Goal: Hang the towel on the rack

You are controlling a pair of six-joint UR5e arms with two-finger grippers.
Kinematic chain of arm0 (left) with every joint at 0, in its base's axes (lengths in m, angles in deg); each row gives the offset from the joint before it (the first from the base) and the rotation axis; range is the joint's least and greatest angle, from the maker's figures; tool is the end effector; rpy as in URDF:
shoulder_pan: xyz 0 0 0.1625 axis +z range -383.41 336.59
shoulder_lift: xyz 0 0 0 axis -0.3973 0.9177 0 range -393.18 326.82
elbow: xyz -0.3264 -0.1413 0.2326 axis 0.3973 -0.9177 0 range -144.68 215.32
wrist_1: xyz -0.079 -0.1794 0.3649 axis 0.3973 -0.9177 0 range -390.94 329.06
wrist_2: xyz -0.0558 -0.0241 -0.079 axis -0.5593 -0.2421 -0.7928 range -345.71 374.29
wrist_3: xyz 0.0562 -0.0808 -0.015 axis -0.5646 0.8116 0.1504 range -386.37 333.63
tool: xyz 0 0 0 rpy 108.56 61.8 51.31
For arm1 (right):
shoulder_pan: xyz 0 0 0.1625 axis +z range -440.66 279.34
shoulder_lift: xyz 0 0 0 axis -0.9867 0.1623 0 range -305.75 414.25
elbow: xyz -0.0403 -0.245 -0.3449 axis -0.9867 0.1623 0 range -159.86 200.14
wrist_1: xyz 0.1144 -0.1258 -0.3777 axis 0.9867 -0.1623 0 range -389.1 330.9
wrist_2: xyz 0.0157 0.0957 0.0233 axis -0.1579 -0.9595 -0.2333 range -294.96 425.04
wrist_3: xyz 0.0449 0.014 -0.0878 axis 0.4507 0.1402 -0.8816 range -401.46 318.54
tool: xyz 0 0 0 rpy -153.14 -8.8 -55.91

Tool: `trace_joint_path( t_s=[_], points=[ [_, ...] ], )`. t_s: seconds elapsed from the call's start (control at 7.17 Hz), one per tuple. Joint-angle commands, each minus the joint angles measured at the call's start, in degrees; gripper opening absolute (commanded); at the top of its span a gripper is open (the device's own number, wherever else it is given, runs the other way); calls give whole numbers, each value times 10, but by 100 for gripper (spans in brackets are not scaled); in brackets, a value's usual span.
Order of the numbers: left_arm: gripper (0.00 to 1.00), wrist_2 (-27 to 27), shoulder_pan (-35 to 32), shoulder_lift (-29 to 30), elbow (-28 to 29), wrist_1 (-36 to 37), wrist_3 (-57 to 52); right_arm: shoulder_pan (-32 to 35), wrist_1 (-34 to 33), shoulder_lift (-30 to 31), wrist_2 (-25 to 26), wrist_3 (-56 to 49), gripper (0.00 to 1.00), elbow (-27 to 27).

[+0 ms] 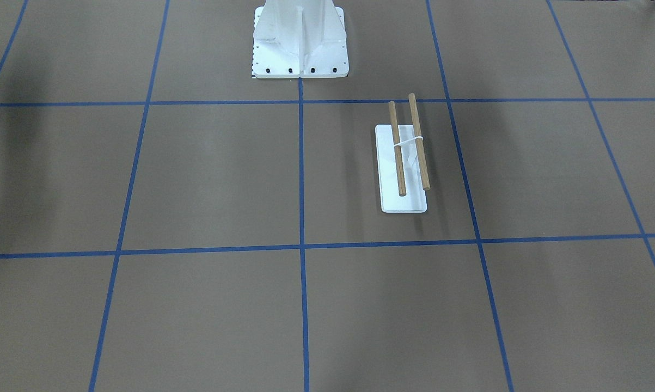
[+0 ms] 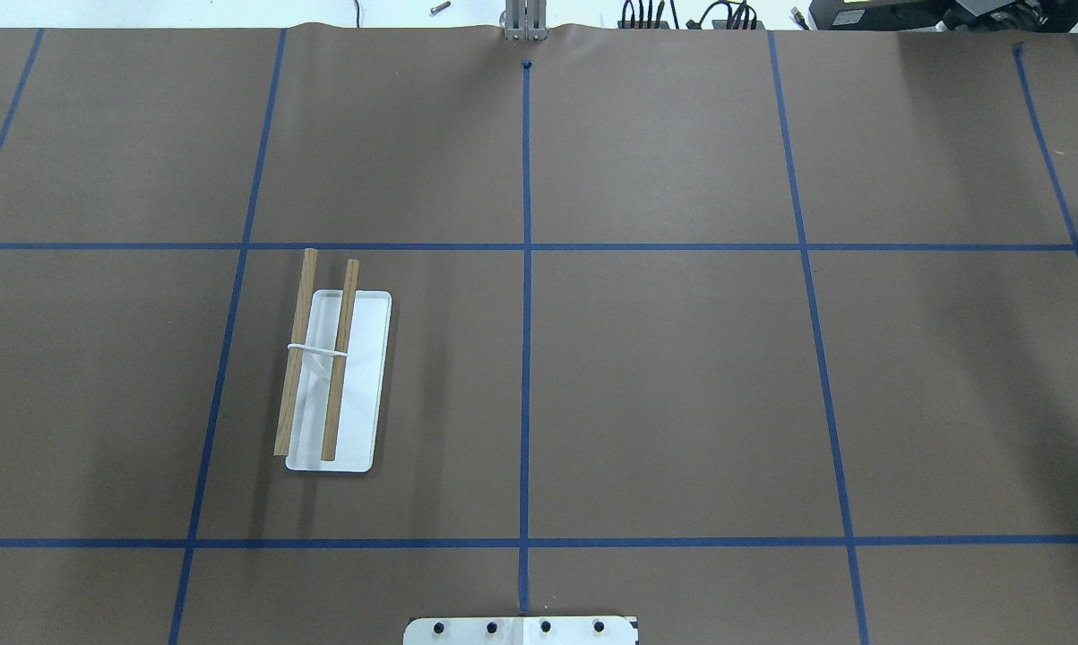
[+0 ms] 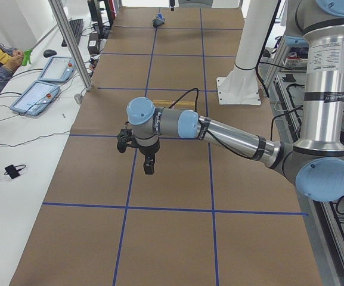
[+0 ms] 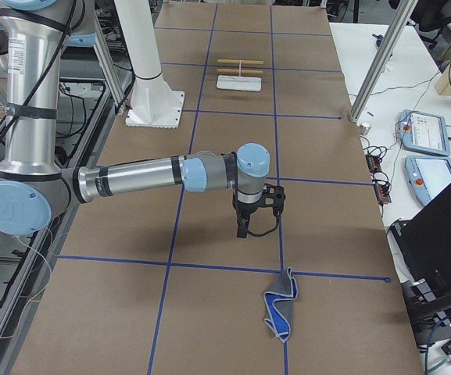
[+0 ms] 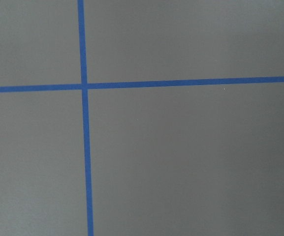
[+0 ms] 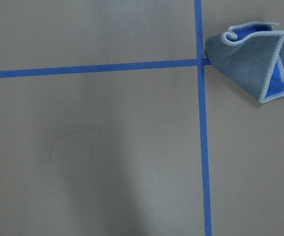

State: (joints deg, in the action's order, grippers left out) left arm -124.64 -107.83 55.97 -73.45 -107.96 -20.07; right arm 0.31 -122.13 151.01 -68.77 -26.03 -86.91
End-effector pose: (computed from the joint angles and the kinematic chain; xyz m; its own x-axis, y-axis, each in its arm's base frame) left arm -0.0120 -0.4753 0.5233 0.6543 0.0188 -0.7560 -0.0253 0.9997 0.0029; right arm -0.0062 -0.4485 0.5732 0.7151 0.0682 0.6956 -0.0359 0.9975 -0.0609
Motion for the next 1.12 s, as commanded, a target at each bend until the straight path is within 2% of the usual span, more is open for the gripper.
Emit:
trace_joint_path(
  t_s=[0.0,0.98],
  points=[
    [98,-5,0,-7,-5,-2,6,1,1,0,0,0,100,0],
    [98,-3,2,-6,-2,-6,4,0,5,-1,-19,0,100,-5]
  ],
)
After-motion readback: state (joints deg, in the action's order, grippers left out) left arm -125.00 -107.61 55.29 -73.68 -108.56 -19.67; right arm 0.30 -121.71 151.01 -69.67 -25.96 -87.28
